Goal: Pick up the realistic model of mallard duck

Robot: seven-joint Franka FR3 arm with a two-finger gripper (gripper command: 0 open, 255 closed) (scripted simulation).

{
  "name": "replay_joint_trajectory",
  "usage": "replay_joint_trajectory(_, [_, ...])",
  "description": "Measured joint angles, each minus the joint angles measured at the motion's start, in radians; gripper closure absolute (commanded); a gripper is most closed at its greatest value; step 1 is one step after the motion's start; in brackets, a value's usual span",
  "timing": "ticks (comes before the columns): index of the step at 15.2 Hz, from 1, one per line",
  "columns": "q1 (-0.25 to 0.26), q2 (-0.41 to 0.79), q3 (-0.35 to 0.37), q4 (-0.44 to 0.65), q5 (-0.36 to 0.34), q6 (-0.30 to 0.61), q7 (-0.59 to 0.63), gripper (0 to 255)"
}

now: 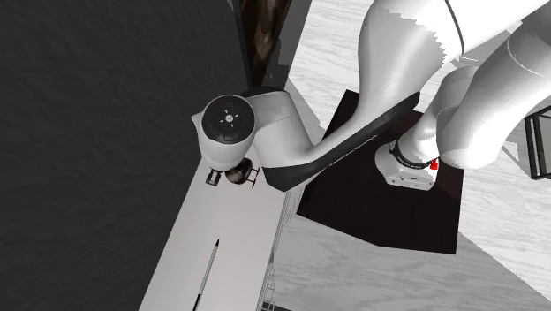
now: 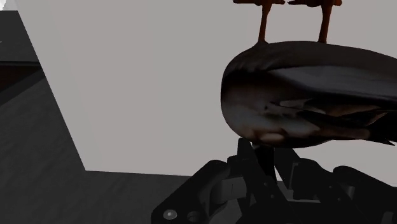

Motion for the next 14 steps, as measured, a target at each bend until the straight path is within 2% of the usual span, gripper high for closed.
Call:
replay_joint_trajectory(5, [-0.001, -0.005, 0.001, 0.0, 0.005, -0.004, -0.005, 255])
replay_joint_trajectory(14, [-0.009, -0.074, 0.016, 0.038, 0.088, -0.096, -0.074, 255])
